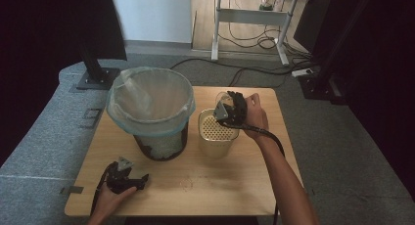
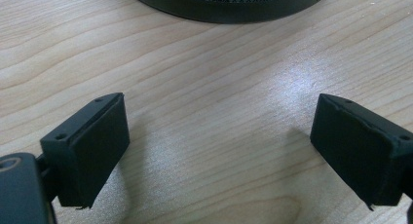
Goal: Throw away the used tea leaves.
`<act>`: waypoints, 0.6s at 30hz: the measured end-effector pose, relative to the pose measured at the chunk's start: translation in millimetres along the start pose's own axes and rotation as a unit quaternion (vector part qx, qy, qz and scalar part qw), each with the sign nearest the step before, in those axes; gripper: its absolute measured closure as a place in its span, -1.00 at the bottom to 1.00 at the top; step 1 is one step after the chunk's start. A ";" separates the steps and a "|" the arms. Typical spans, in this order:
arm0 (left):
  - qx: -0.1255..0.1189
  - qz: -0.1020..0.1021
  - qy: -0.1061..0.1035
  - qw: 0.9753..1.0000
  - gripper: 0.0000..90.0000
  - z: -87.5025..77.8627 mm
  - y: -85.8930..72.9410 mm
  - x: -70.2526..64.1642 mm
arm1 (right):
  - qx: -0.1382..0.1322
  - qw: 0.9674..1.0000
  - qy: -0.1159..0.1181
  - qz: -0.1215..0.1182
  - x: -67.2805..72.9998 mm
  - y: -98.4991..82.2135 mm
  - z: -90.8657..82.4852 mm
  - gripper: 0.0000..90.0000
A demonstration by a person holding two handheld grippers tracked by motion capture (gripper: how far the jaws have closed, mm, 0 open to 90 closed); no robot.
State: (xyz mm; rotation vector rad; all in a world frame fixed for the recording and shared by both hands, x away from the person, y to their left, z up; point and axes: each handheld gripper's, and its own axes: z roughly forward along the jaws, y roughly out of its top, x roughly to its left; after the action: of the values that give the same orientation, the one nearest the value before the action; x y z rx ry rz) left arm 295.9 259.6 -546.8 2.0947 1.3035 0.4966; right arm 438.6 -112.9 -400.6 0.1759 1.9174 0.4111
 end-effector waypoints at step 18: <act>0.000 0.003 -0.002 1.000 -0.85 -0.2 -0.2 0.3 | 0.024 0.983 -0.028 -0.180 26.0 7.2 4.4 -0.18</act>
State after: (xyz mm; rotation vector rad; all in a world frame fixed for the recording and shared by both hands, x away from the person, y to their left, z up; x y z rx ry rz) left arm 295.7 260.1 -546.8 2.0992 1.2957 0.4947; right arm 432.3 -97.3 -422.0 -0.1271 1.8565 0.1146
